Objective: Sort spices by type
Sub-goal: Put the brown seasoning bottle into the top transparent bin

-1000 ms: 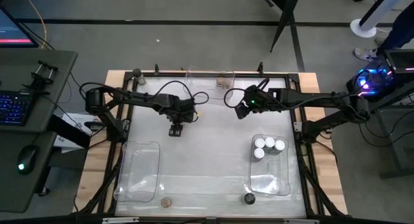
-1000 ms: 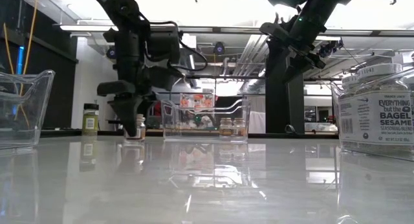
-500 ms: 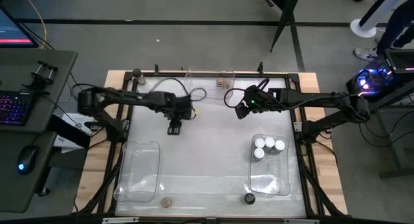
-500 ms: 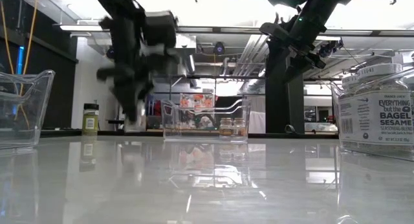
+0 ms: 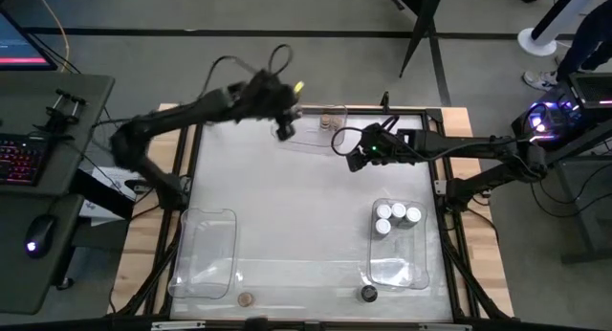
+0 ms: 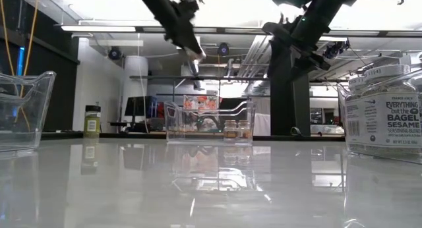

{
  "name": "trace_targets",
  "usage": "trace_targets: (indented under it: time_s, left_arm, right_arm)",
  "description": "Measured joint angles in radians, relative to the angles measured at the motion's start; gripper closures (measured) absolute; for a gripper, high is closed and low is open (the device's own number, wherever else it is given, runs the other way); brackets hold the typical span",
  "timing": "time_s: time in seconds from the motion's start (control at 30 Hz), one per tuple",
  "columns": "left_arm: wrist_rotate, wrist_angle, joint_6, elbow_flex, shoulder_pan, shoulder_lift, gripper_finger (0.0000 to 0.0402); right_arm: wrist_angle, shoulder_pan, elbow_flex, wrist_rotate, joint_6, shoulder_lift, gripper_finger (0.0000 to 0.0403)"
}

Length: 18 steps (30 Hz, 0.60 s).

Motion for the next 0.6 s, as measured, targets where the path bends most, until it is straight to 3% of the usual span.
trace_targets:
  time_s: [0.23, 0.37, 0.6]
  left_arm:
    - [0.012, -0.135, 0.053, 0.264, 0.058, 0.325, 0.0248]
    - [0.055, -0.112, 0.045, 0.314, 0.073, 0.426, 0.0248]
    - [0.036, -0.128, 0.021, 0.317, 0.091, 0.550, 0.0248]
  right_arm:
    - [0.082, -0.009, 0.000, -0.016, 0.043, 0.000, 0.0160]
    - [0.125, -0.009, 0.000, -0.010, 0.043, 0.000, 0.0160]
    - [0.133, -0.009, 0.000, 0.011, 0.053, 0.000, 0.0160]
